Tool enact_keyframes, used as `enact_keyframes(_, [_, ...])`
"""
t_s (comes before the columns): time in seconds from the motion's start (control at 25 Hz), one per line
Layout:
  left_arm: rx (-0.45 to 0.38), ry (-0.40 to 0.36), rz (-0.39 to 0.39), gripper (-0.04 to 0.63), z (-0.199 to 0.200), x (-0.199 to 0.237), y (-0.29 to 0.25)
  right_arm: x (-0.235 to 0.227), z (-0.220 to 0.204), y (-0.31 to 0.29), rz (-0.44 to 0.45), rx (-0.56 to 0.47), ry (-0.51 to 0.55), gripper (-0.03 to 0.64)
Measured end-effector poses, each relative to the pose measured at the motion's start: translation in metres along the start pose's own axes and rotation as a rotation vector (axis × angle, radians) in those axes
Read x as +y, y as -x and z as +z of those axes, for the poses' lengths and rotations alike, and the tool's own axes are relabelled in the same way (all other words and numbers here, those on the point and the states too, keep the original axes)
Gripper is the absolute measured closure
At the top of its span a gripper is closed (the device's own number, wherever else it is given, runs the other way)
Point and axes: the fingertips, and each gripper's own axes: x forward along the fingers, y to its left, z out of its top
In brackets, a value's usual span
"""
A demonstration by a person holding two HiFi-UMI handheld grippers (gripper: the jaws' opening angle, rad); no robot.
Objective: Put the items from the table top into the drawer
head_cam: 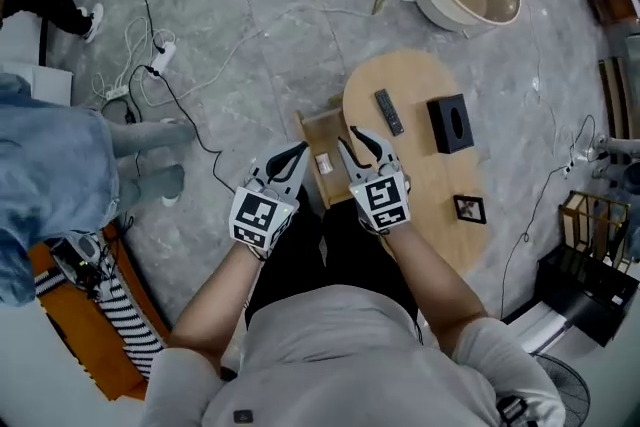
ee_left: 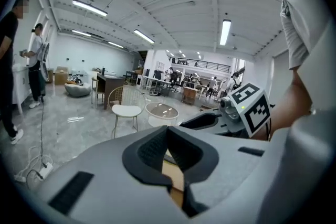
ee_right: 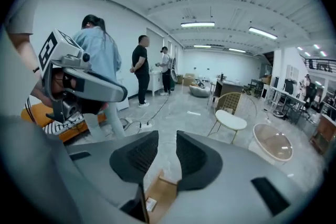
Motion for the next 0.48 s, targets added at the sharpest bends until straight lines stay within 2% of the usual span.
enact_keyframes(0.24, [-0.138,-0.06,-0.055,0.586,0.095,-0.036,0.052,0.019,0.101,0.072,-0.031,-0.174,0.038,0.549])
enact_keyframes(0.48, [-0.23,-0.124,-0.085,0.586,0.153,-0.066,0.093,0.037,0.153,0.133,-0.048,-0.27,0.075,0.586])
